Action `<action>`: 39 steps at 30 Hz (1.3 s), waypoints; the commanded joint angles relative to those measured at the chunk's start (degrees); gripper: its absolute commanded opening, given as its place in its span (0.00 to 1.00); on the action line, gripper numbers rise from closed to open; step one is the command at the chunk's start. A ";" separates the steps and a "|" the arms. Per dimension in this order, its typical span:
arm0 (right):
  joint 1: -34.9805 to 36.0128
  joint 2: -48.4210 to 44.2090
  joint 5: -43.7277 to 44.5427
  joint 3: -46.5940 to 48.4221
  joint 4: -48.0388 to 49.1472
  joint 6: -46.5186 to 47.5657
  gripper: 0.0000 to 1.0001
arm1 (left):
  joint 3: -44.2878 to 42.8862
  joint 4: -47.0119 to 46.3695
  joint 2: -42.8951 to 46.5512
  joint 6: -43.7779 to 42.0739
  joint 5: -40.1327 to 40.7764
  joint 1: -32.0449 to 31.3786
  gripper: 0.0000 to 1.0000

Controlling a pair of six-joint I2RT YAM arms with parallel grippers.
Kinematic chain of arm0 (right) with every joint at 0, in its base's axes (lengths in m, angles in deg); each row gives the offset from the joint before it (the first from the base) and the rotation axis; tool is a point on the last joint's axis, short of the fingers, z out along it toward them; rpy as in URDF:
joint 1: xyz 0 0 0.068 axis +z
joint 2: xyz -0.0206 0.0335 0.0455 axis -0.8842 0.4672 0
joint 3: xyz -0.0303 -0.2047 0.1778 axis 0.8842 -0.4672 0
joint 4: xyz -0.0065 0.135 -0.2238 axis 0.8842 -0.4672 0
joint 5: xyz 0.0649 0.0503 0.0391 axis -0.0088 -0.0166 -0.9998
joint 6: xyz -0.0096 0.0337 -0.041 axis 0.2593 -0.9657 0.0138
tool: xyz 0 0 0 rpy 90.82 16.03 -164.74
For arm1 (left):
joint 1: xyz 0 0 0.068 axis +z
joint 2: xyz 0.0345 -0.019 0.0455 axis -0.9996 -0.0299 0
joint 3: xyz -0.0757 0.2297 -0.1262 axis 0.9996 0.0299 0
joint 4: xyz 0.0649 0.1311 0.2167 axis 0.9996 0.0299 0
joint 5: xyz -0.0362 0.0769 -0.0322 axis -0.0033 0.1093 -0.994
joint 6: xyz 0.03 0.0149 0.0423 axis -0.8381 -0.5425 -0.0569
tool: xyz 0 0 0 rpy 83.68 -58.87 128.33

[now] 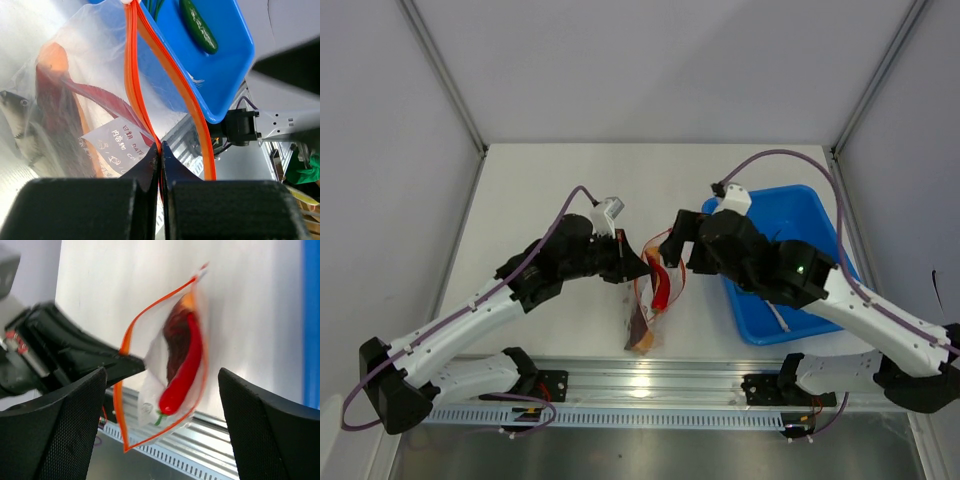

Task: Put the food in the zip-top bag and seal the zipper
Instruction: Place the fake vegetable in the zipper food storage bag, then adjust the zipper food storage bag at the center of the board.

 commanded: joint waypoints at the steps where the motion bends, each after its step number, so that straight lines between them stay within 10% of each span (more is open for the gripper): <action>1: -6.56 -3.73 -3.72 -1.28 -3.25 2.41 0.91 | -2.05 0.23 0.82 -1.69 -0.50 0.27 0.01; 14: -6.85 -4.36 -17.54 -15.35 8.45 0.92 0.68 | -2.23 -1.53 0.65 -0.28 -2.70 0.28 0.01; 27: -7.98 -2.07 -18.86 -15.80 11.70 5.04 0.00 | -5.83 -0.13 -1.55 -2.21 -3.05 0.19 0.01; 39: -10.61 -5.85 -15.32 -9.18 8.09 11.74 0.00 | -5.67 2.34 2.58 -2.66 -1.82 0.28 0.01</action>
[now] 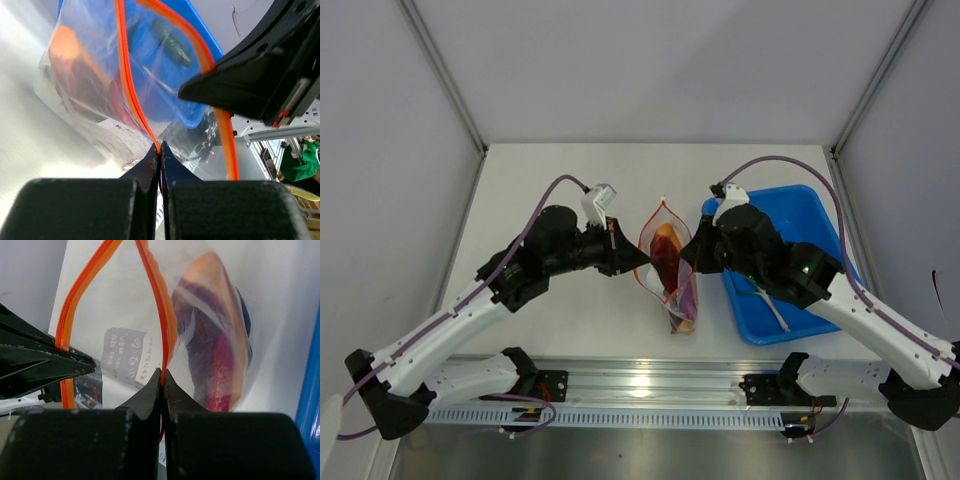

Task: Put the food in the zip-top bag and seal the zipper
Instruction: Adjust the zipper food storage bag at the center of the board.

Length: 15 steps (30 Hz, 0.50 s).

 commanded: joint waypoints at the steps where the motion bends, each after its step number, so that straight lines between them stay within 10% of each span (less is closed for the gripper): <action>1: -2.22 -1.72 -0.54 -2.37 1.01 0.59 0.00 | 2.38 -0.87 -0.17 0.14 -0.97 0.28 0.01; 6: -2.23 -2.33 -5.11 -8.97 2.86 -2.14 0.01 | 9.33 -3.68 -0.10 2.34 -2.47 0.27 0.01; 13: -2.23 -0.75 -1.43 -1.35 -3.01 1.45 0.90 | 4.69 -3.34 -1.94 -0.38 -1.50 0.28 0.00; 15: -2.32 -0.23 1.45 4.45 -5.56 1.99 0.99 | 4.07 -3.42 -2.64 -0.73 -1.24 0.28 0.00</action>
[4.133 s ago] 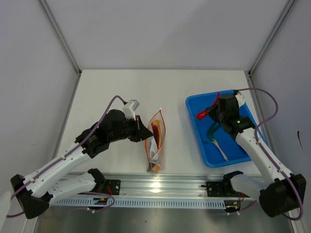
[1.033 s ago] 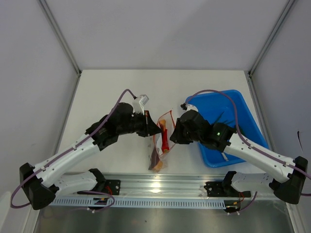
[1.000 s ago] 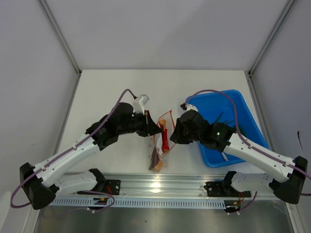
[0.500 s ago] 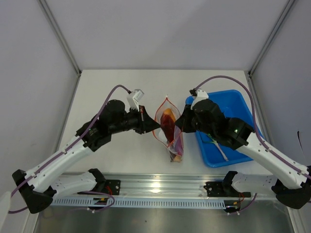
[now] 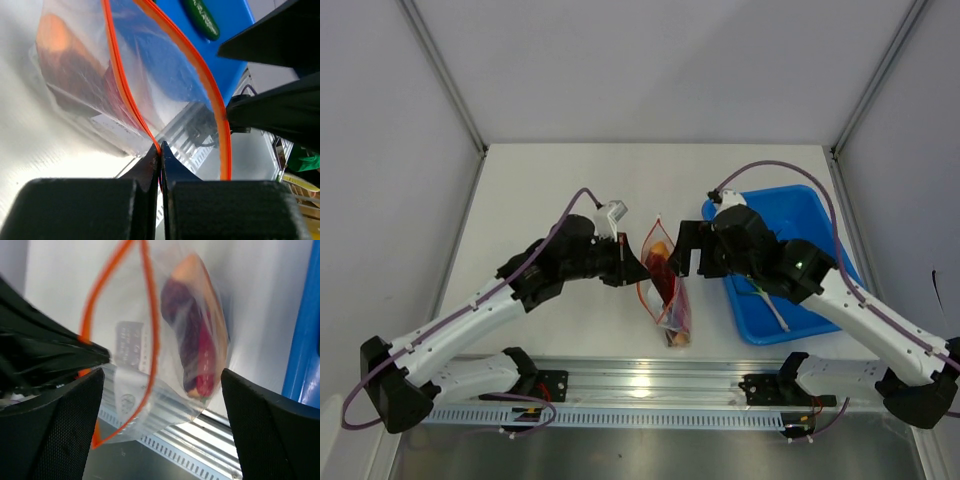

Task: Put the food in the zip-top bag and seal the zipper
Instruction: Adjust the zipper food storage bag at the center of the board, then pick up the fake vegetable from the bin.

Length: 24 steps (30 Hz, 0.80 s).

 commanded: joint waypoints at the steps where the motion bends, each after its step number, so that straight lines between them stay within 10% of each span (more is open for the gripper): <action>1: 0.00 0.04 4.92 10.80 -5.06 2.03 1.00 | -3.56 -2.31 -0.83 -1.83 -0.01 0.19 0.01; 6: -1.05 -0.57 16.95 22.31 -13.69 1.33 1.00 | -4.18 -2.66 -1.44 -3.15 0.52 0.27 0.01; 12: -21.42 -0.58 12.77 20.76 -16.78 4.84 0.99 | -4.18 -2.84 -1.01 -3.94 0.17 0.27 0.01; 24: -50.71 3.29 9.68 -4.02 -5.46 10.21 0.99 | 0.04 -5.13 2.68 -2.53 -3.70 0.27 0.00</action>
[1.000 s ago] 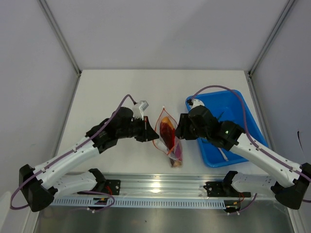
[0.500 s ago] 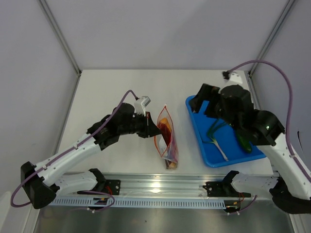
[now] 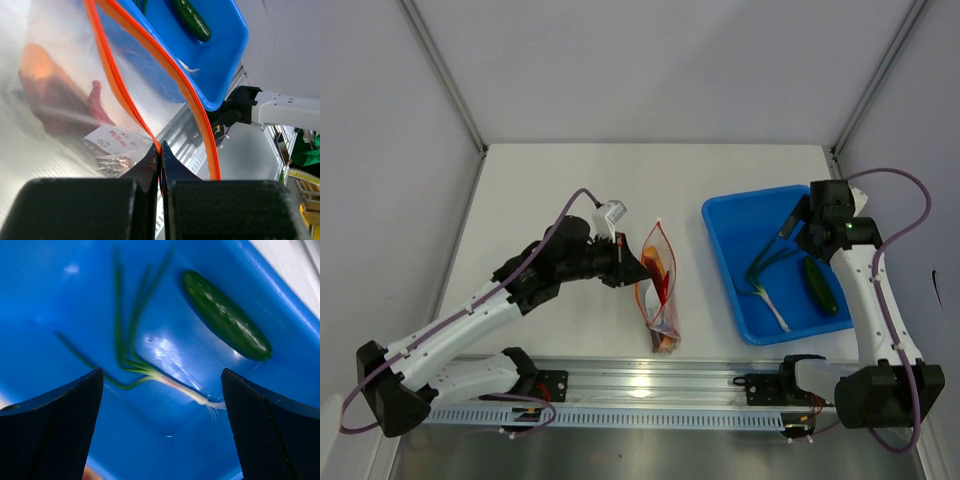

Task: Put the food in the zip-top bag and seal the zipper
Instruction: Pick up the fake vegetable from the bin.

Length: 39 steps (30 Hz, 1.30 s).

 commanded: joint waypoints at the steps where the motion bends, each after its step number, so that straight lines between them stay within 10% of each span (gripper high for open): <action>1: -2.01 1.32 -0.11 -4.88 5.01 1.77 0.99 | -0.03 -2.92 1.53 -0.13 -2.65 0.28 0.01; 32: 8.09 28.31 -13.56 -9.64 15.82 4.67 0.96 | -1.87 -0.89 -0.76 -0.30 -2.04 0.27 0.01; 39: 9.58 30.86 -14.44 -9.99 16.08 5.28 0.70 | -3.01 -0.63 -2.16 -0.13 -1.33 0.27 0.01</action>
